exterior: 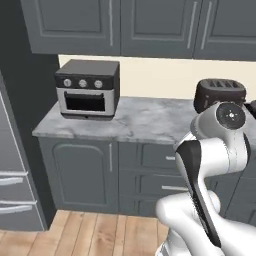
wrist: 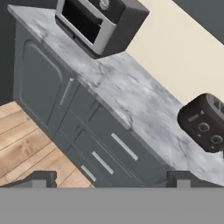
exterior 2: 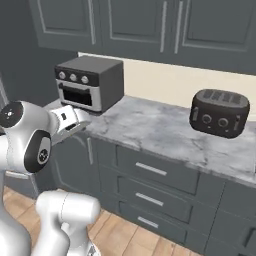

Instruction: Move the pot and pan from the stove into the sink.

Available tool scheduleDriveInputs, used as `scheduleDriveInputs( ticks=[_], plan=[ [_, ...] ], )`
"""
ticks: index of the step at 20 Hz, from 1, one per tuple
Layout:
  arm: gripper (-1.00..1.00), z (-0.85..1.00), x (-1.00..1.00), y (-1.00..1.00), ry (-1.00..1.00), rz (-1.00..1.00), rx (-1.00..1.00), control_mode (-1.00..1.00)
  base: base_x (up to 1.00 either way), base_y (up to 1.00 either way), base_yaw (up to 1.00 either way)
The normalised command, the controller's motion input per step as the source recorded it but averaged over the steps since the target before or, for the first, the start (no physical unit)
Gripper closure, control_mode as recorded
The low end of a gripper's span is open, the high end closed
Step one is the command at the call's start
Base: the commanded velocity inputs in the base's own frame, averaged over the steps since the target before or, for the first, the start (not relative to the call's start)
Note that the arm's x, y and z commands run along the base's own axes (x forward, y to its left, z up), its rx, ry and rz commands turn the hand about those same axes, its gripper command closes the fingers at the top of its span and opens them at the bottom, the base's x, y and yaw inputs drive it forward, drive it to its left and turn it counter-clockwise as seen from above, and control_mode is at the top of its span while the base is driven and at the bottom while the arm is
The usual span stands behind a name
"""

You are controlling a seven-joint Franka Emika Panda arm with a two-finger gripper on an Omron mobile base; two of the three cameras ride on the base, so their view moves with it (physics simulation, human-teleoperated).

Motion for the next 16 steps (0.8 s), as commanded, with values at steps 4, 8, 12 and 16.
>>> scheduleDriveInputs(
  ticks=[4, 8, 12, 16],
  plan=[
    [-1.0, 0.0, 0.0, 0.0, 0.0, 0.0, 0.0, 1.0, 0.0, -0.02, -0.41],
    [-1.0, 0.0, 0.0, 0.0, 0.0, 0.0, 0.0, 1.0, -0.03, -0.14, -0.35],
    [-1.0, 0.0, 0.0, 0.0, 0.0, 0.0, 0.0, 1.0, -0.1, -0.22, -0.31],
    [-1.0, 0.0, 0.0, 0.0, 0.0, 0.0, 0.0, 1.0, -0.16, -0.19, -0.18]
  ],
)
